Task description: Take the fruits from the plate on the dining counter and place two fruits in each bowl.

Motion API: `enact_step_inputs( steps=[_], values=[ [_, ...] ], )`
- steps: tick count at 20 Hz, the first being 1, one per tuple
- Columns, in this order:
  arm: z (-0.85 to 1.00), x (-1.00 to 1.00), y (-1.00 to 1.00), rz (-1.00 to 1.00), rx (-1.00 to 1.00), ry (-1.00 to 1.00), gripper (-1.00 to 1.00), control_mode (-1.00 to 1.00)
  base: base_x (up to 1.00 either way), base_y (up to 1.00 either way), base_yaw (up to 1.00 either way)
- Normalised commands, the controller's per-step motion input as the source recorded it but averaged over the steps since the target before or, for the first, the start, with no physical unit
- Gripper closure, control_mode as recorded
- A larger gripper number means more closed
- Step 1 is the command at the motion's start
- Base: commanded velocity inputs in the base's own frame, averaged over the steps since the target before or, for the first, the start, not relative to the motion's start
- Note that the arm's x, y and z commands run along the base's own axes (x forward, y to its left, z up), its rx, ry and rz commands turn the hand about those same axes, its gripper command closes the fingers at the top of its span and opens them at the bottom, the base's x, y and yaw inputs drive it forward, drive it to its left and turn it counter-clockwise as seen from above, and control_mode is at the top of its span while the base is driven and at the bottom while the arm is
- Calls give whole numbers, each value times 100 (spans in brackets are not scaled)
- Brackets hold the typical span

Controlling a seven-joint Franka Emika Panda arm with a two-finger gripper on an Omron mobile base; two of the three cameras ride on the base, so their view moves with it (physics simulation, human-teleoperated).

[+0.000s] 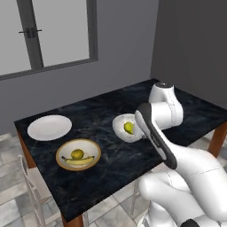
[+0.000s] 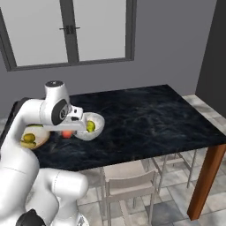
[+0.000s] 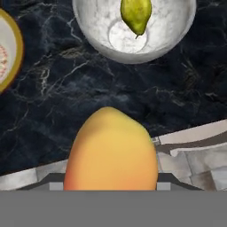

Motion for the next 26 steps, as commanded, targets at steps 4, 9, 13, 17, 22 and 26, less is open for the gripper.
enact_step_inputs(
  steps=[4, 9, 13, 17, 22, 26],
  values=[
    [2, 100, 6, 15, 0, 1, 100, -100, 0, 0, 0],
    [0, 100, 0, 7, 0, 12, 100, -100, 0, 0, 0],
    [-6, 100, 6, 3, 0, 8, 100, -100, 0, 0, 0],
    [-36, 80, 28, 1, -4, 0, 100, -100, 0, 0, 0],
    [-44, 67, 5, 2, 0, 0, 100, -100, 0, 0, 0],
    [-39, 27, 0, 2, 0, 0, 100, -100, 0, 0, 0]
  ],
)
